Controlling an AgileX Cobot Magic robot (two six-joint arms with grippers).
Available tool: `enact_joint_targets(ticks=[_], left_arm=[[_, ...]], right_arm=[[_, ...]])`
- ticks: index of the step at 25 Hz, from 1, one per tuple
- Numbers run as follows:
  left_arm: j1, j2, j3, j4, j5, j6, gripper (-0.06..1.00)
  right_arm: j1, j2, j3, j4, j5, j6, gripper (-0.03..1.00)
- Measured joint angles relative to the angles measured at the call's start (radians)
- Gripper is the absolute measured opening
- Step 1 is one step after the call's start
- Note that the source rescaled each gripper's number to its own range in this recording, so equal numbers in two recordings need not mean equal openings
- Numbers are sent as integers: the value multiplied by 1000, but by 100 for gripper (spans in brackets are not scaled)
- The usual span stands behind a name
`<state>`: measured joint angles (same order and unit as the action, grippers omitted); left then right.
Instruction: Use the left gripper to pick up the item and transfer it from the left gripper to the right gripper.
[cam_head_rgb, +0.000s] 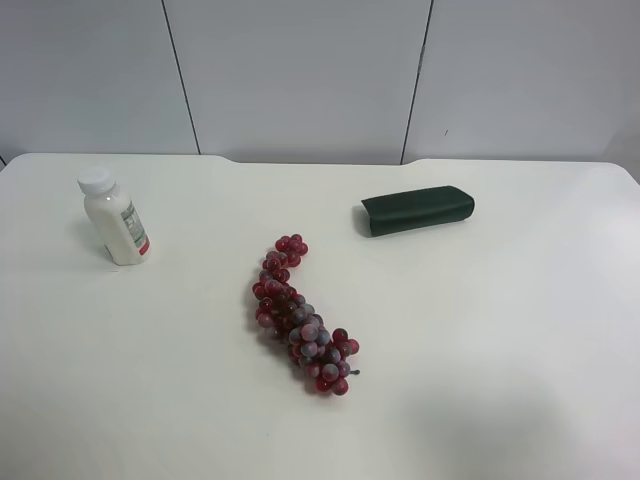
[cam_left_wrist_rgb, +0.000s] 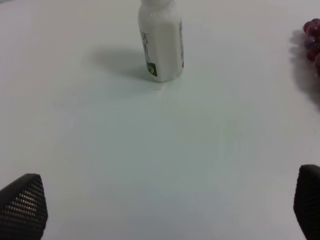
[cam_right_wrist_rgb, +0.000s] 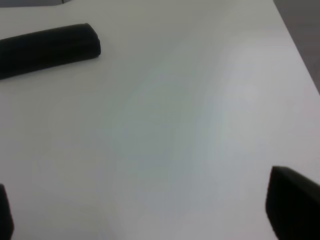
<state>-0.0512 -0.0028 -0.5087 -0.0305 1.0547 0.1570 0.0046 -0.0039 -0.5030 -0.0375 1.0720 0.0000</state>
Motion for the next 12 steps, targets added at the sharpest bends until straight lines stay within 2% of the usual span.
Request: enact_joint_targets(ticks=[12], left_arm=[[0, 0, 0, 0, 0, 0, 100]], right_arm=[[0, 0, 0, 0, 0, 0, 100]])
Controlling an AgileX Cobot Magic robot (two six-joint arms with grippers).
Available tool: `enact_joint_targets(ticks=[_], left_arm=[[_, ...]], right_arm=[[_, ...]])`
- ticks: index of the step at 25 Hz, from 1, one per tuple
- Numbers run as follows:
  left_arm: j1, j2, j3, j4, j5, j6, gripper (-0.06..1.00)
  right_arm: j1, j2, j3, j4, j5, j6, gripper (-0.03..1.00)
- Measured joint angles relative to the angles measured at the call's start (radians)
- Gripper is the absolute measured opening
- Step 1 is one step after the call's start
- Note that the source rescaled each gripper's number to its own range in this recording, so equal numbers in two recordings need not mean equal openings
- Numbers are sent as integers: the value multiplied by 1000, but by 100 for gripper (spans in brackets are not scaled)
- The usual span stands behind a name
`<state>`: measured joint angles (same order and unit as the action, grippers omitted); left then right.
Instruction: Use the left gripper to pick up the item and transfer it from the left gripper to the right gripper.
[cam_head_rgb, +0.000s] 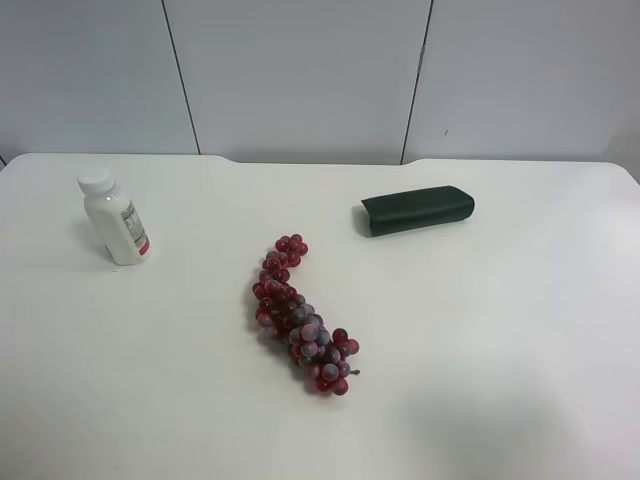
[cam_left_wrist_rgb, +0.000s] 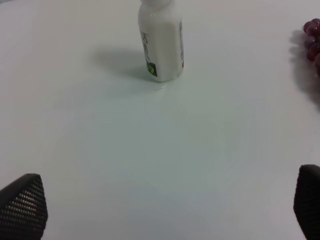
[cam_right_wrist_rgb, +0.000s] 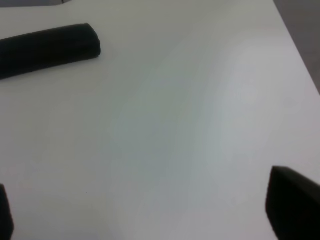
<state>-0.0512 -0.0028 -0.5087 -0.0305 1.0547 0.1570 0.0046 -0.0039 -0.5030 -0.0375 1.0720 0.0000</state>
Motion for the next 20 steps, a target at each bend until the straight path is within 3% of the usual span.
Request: enact_joint_targets(ticks=[10, 20], left_arm=[[0, 61, -28, -23, 6, -35, 100], [0, 542, -392, -52, 44, -79, 100]], right_arm=[[0, 0, 0, 0, 0, 0, 100], [0, 0, 0, 0, 0, 0, 100]])
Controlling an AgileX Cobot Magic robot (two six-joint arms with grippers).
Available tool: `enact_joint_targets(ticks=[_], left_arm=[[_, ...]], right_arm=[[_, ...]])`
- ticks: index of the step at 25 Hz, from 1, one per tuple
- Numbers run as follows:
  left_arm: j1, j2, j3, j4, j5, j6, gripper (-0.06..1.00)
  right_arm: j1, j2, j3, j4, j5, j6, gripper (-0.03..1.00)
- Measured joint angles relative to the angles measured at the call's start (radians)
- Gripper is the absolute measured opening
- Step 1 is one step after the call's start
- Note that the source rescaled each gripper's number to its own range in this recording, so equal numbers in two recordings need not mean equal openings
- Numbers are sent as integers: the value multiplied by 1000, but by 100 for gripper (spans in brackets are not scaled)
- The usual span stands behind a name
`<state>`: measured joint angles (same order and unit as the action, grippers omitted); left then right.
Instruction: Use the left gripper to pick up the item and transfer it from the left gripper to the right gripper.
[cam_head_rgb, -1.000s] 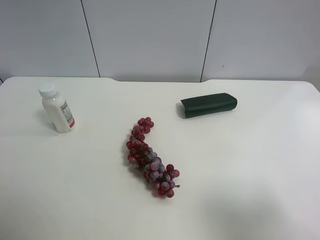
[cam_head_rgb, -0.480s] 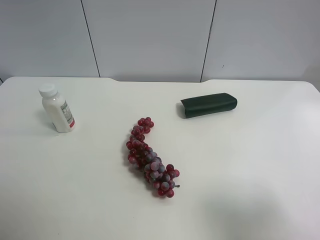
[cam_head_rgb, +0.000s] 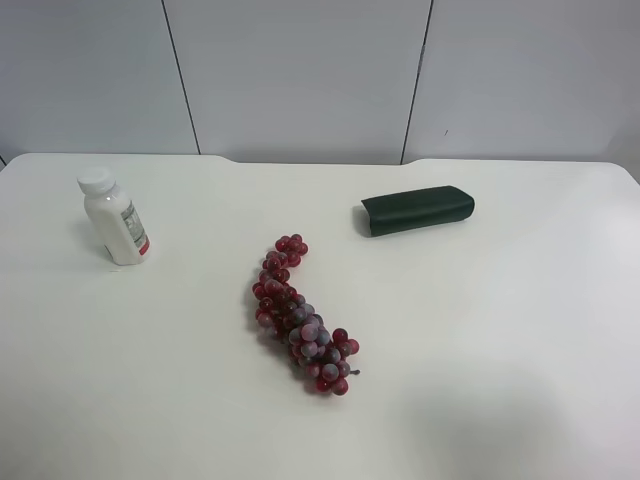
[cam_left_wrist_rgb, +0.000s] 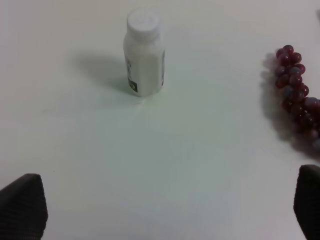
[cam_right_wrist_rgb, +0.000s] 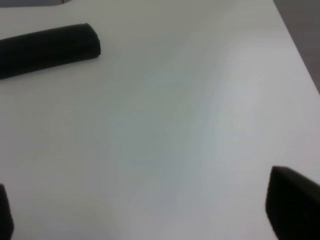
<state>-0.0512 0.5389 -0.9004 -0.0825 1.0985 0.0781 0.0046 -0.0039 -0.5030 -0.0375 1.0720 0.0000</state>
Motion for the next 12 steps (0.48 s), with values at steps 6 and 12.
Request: enact_joint_targets(ticks=[6, 12], left_arm=[[0, 284, -148, 0, 19, -3, 100], [0, 541, -261, 0, 27, -32, 100]], right_arm=[[0, 0, 0, 0, 0, 0, 100], [0, 0, 0, 0, 0, 0, 100]])
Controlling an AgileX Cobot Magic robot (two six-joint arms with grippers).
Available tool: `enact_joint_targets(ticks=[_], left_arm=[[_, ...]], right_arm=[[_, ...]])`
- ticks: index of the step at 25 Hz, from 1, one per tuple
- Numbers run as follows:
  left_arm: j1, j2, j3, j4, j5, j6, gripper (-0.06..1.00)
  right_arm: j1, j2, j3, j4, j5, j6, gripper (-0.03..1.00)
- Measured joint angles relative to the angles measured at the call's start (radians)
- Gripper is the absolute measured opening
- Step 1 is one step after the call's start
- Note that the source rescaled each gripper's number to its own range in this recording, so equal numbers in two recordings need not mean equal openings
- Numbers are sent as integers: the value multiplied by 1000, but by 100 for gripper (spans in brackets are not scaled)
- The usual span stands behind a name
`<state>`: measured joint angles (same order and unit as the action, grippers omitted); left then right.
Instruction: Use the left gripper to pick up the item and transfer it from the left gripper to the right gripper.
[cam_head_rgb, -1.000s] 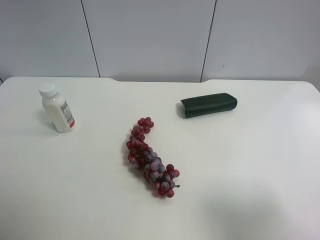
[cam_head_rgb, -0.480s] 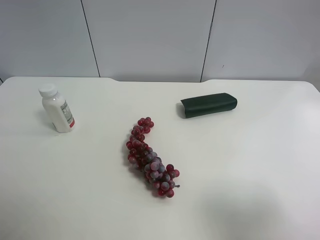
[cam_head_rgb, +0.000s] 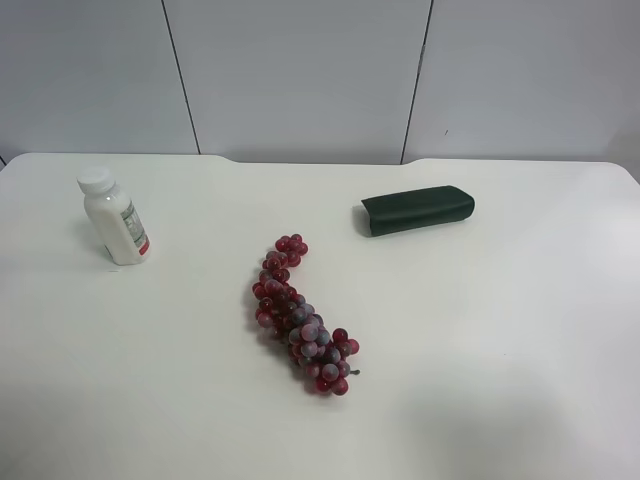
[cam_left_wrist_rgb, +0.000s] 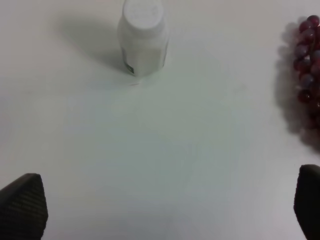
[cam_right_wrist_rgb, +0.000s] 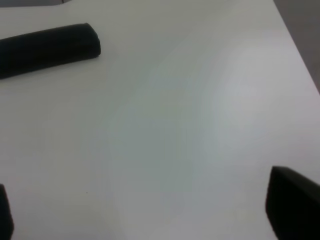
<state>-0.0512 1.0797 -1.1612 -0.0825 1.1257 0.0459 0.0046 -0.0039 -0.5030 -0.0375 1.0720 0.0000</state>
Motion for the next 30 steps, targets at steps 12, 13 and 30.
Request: enact_joint_targets(ticks=[12, 13, 30], left_arm=[[0, 405, -254, -21, 12, -64, 100], [0, 433, -269, -25, 14, -68, 100], [0, 719, -323, -30, -57, -105, 100]], right_arm=[[0, 0, 0, 0, 0, 0, 100], [0, 0, 0, 0, 0, 0, 100], [0, 0, 0, 0, 0, 0, 100]])
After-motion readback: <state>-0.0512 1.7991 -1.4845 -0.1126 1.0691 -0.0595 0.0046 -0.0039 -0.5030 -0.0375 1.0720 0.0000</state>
